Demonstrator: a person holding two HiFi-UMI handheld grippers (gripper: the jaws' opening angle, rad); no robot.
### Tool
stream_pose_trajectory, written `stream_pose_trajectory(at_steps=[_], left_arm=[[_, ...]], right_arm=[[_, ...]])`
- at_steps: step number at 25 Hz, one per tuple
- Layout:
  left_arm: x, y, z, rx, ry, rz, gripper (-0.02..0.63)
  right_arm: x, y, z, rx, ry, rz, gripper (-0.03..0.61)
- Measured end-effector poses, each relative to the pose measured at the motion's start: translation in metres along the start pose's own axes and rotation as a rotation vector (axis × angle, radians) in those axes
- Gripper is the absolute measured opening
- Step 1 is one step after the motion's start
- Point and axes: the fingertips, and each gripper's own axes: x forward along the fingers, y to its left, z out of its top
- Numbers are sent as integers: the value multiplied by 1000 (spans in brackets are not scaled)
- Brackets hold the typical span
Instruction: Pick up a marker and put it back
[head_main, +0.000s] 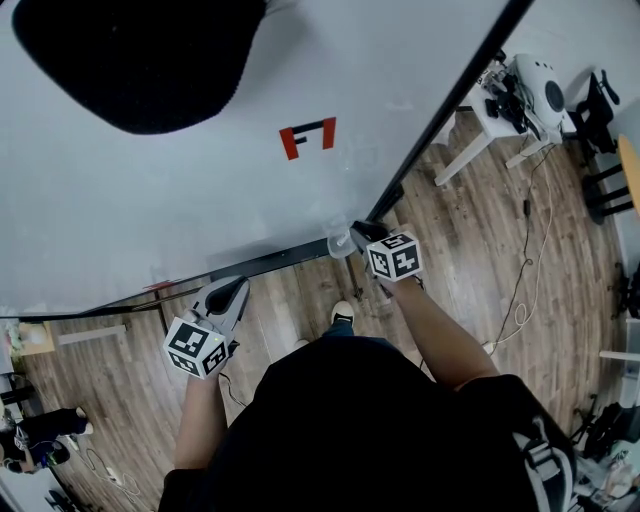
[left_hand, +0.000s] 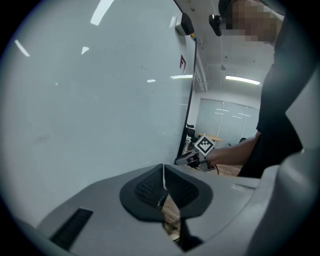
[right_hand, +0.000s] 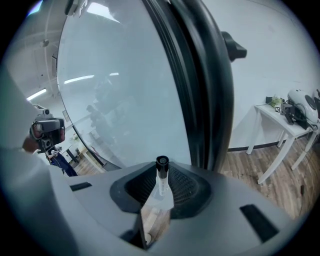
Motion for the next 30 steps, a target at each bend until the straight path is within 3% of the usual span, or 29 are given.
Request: stream_pose_trajectory(at_steps=[30], left_arm=[[-29,-35,13,107,-67,-129,18]], right_arm=[[-123,50,49,-39,-229,-93,67]])
